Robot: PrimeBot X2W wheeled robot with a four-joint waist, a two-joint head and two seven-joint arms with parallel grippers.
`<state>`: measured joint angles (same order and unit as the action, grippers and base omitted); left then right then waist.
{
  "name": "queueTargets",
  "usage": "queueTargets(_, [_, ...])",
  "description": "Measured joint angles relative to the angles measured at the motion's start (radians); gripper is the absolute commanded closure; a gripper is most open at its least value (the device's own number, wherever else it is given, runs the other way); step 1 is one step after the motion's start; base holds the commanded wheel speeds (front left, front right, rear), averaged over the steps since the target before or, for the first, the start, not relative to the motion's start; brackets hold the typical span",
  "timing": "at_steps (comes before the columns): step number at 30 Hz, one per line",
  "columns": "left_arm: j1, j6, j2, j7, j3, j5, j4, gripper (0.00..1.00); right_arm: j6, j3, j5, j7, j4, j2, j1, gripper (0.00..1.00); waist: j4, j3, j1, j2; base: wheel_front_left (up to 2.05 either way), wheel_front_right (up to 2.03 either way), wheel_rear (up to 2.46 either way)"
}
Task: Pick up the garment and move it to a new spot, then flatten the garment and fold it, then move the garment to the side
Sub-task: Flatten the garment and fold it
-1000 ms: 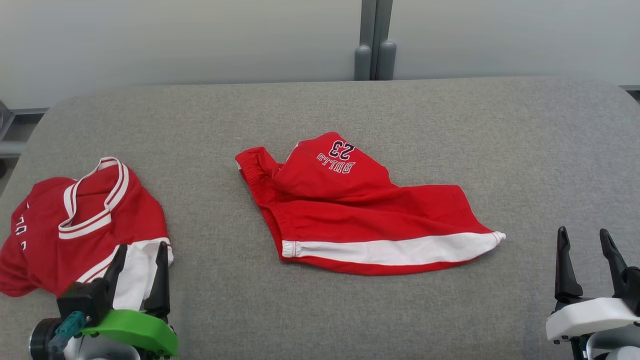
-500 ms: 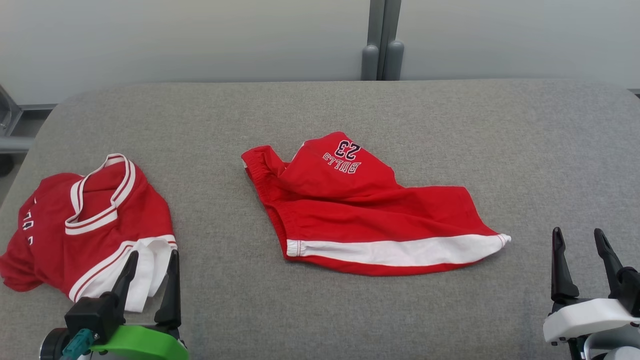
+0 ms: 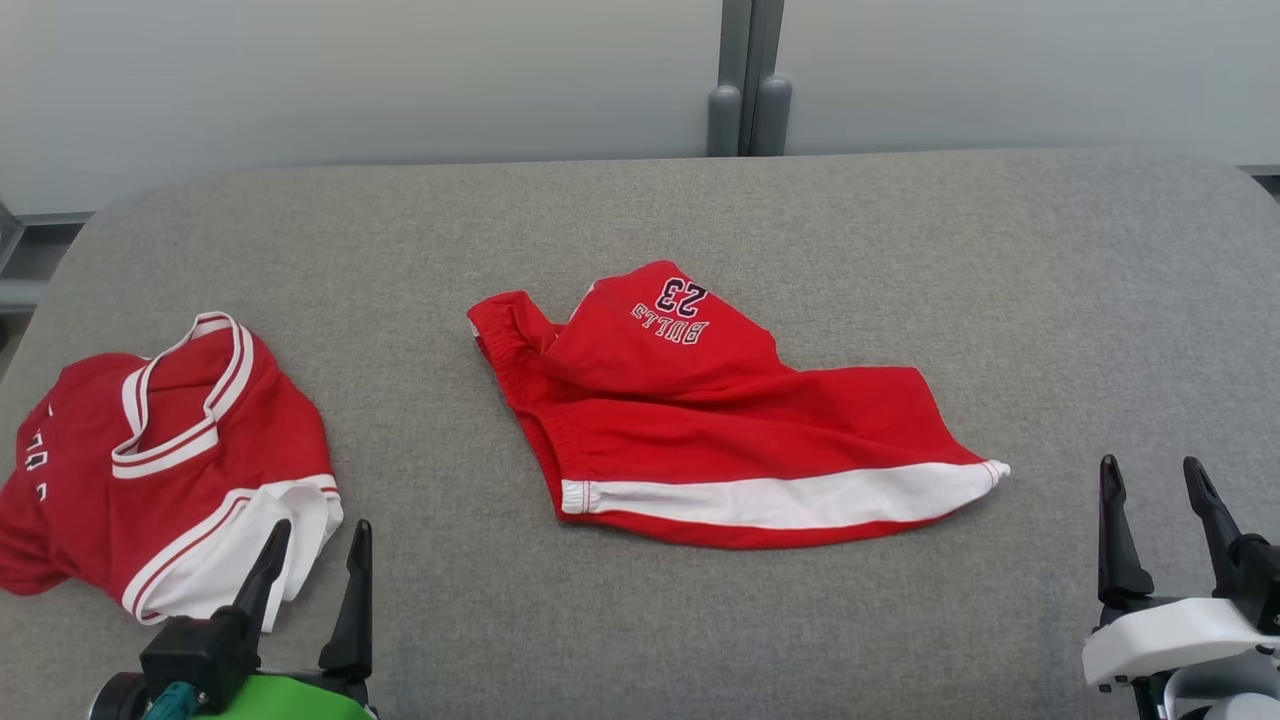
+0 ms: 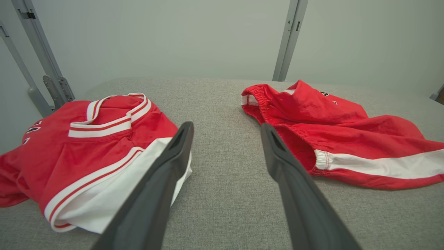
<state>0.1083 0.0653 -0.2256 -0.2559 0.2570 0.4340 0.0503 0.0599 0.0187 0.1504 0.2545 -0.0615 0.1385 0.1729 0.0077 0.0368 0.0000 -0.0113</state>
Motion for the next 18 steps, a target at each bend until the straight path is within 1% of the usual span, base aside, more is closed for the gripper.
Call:
queueTargets(5, [0.002, -0.016, 0.005, 0.000, 0.005, -0.006, 0.002, 0.00, -0.001, 0.002, -0.001, 0.000, 0.000, -0.005, 0.000, 0.00, -0.006, 0.003, 0.0000, 0.0000, 0.00, 0.00, 0.00])
queueTargets(8, [0.015, -0.048, 0.010, 0.000, 0.048, 0.004, 0.010, 0.00, -0.011, 0.000, -0.001, 0.000, -0.004, -0.006, 0.000, 0.00, -0.008, 0.012, 0.0000, 0.0000, 0.00, 0.00, 0.00])
queueTargets(12, [0.015, -0.071, 0.021, 0.002, 0.088, 0.004, 0.008, 0.00, -0.027, -0.018, -0.005, 0.000, -0.015, -0.003, -0.005, 0.00, -0.012, 0.031, 0.0000, 0.0000, 0.00, 0.00, 0.00])
queueTargets(18, [-0.022, -0.098, 0.044, 0.063, 0.140, 0.009, 0.003, 0.00, -0.050, -0.048, -0.024, -0.002, -0.093, 0.014, -0.050, 0.00, -0.017, 0.072, 0.0001, 0.0000, 0.00, 0.00, 0.00])
